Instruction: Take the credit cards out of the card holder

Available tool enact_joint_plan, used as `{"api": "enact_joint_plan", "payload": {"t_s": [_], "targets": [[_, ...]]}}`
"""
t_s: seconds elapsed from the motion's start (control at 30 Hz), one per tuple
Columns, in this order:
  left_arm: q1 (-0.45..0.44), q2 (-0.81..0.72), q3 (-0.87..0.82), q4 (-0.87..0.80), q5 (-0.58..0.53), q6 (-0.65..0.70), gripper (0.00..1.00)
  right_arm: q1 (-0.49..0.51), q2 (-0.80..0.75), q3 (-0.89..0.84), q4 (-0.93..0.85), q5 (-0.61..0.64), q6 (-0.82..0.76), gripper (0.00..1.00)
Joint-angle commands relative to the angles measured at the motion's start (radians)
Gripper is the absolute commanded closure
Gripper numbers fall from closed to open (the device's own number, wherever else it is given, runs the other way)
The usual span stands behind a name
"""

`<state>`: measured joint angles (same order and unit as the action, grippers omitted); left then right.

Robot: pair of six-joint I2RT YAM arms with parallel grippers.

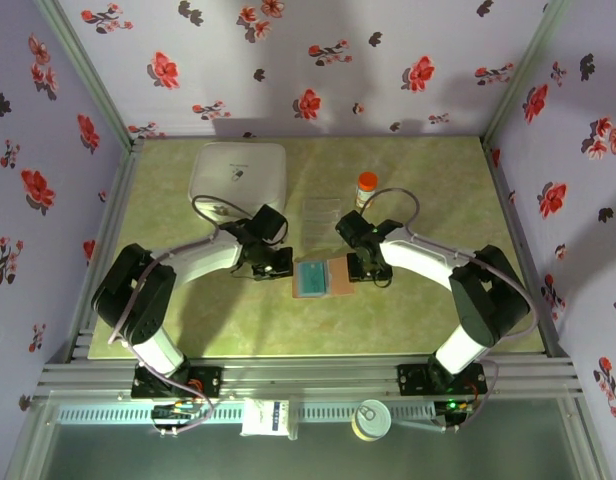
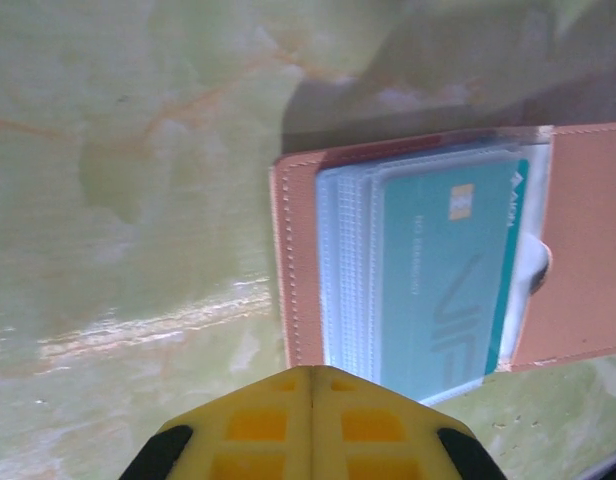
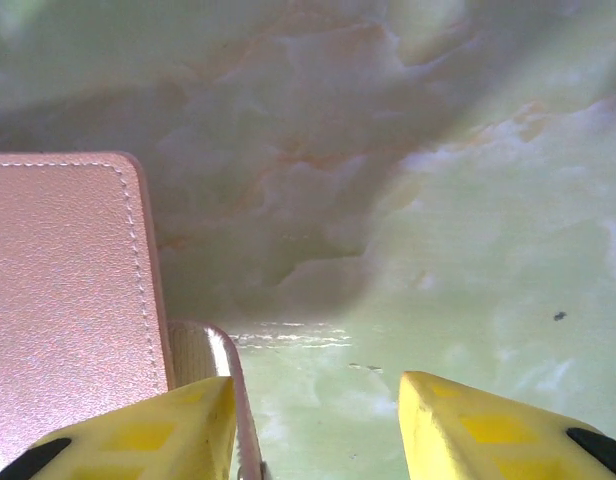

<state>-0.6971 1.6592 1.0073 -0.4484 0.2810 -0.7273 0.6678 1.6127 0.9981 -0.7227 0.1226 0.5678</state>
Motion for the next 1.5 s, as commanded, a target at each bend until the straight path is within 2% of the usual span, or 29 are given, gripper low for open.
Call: {"api": "enact_joint_plan", "payload": {"t_s": [0.0,0.43,0.8,0.97,1.07,1.2,1.3,1.47], "targets": [[-0.012,0.017,0.038,-0.012,0.012,-0.01,0.99,-0.005,-0.007,0.015,-0.059,0.052,-0.006,0.53],[-0.028,0.087,0.039,-0.019,0.012,-0.015,1.0,-0.014,0.105,-0.01,-0.031,0.076,-0.016,0.56],[-0.039,0.089,0.007,-0.038,-0.008,-0.006,1.0,-0.011,0.079,-0.059,0.016,-0.006,-0.013,0.71],[-0.033,0.055,-0.031,-0.045,-0.026,-0.006,1.0,0.018,0.03,-0.07,0.045,-0.042,0.012,0.75],[-0.03,0.041,-0.052,-0.035,-0.029,-0.006,1.0,0.034,0.013,-0.067,0.054,-0.062,0.018,0.75],[-0.029,0.054,-0.067,-0.005,-0.005,-0.01,1.0,0.038,0.003,-0.07,0.034,-0.016,0.021,0.75],[-0.027,0.047,-0.07,-0.007,-0.009,-0.01,1.0,0.038,-0.02,-0.071,-0.004,0.035,0.021,0.74],[-0.019,0.006,-0.057,-0.038,-0.035,0.0,1.0,0.038,-0.097,-0.052,-0.044,0.029,0.027,0.69]]}}
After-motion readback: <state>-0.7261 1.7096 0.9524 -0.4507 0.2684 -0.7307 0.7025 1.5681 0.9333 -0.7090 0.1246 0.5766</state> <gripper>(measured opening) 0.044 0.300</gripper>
